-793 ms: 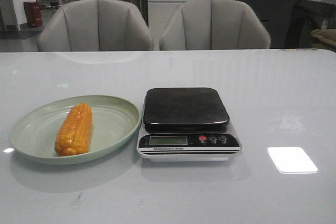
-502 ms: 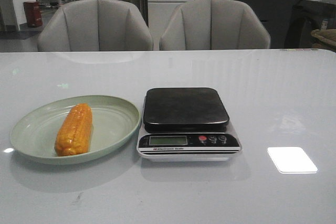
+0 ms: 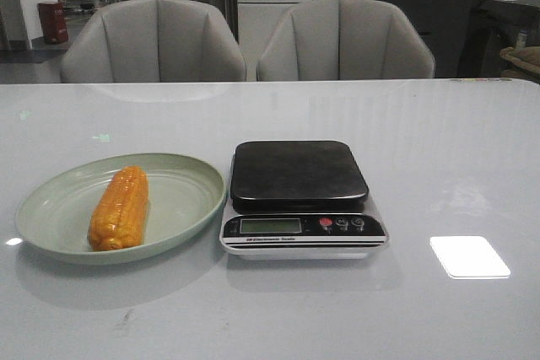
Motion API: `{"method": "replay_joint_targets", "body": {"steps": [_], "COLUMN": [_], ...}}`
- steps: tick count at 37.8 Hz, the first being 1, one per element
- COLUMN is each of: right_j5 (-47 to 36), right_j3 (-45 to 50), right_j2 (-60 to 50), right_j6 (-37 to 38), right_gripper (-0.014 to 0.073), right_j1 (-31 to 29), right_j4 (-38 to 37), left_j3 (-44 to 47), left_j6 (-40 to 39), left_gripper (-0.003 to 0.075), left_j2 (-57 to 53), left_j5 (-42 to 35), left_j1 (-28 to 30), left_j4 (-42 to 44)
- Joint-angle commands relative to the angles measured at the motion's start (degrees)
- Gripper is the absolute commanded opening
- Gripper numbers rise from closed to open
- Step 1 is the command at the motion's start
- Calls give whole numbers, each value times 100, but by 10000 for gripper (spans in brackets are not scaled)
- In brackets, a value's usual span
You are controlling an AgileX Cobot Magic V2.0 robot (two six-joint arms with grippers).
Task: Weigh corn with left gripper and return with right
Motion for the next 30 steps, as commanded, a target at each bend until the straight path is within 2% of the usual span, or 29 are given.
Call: {"method": "replay_joint_targets", "body": {"steps": [1, 6, 12, 15, 20, 26, 30], "right_j5": [-465, -465, -465, -465, -465, -465, -465], "right_j3": [42, 42, 42, 42, 42, 42, 42], "right_j2": [-111, -111, -111, -111, -111, -111, -111], "right_j6": [-35, -35, -35, -35, -35, -35, -35], "right_gripper": [196, 196, 196, 196, 196, 196, 196], "right_j1": [-30, -30, -30, -30, -30, -30, -30], "right_j4": [-51, -51, -51, -51, -51, -51, -51], "left_j3": [180, 180, 126, -128, -838, -1806, -2154], "left_j6": [10, 10, -42, -56, -56, -56, -56], "left_gripper": [114, 114, 114, 114, 114, 114, 114], "left_j2": [-119, -119, -119, -114, 27, 469, 805], "left_j5": [-654, -861, -1796, -1685, -728, 856, 1471], "left_j1": [-34, -34, -34, -34, -34, -45, -45], "left_j4": [82, 82, -395, -499, -499, -515, -849]}}
